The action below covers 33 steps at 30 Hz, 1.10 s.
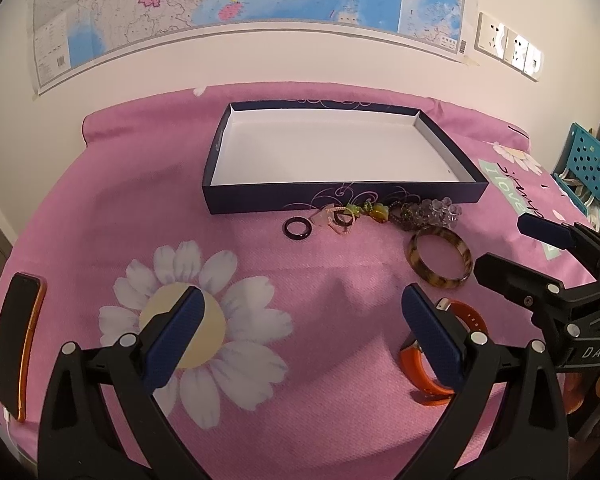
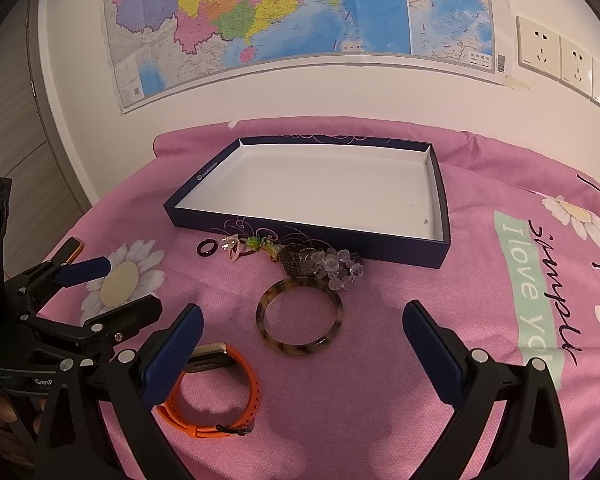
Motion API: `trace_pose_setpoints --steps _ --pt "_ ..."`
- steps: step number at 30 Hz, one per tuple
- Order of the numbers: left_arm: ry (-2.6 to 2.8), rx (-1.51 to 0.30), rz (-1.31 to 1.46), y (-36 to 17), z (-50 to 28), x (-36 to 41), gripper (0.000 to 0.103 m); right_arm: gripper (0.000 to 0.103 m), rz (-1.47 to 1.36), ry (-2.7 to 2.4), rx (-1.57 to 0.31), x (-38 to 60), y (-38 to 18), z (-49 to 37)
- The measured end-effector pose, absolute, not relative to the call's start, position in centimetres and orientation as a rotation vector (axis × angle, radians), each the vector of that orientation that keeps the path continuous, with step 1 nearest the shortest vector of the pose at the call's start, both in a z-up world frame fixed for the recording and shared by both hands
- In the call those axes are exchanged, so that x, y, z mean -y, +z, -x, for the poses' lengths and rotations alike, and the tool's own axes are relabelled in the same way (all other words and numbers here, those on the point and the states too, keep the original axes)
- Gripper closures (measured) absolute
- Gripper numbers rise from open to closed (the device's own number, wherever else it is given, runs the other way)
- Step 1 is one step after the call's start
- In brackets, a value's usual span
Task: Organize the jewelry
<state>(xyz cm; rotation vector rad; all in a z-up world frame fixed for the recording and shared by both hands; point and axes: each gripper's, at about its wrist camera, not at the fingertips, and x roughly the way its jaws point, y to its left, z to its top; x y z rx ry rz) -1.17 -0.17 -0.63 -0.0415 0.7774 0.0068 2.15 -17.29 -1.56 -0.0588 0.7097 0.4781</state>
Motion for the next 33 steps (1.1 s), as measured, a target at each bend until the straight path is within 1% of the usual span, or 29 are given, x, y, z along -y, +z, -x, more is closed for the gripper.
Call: trace_pose_setpoints --steps 19,30,32,33 --pt "-0.025 -0.796 0.033 -1.1 1.5 0.7 0.006 0.006 0.022 0.474 -0.744 18.2 -2.2 -2.8" --pt "-0.240 -0.883 0.019 -2.5 2.4 2.2 0.006 0.006 -0.017 0.455 -0.798 19.4 -3.4 -4.1" --pt "-0.266 -0.892 0.013 -2.8 2.6 2.6 0.009 0.006 -0.014 0.458 -0.800 19.3 -3.5 -4.1" --pt "-0.272 -0.895 0.010 -2.8 2.6 2.8 0.016 0.006 -0.013 0.460 -0.801 19.3 -3.5 -4.1"
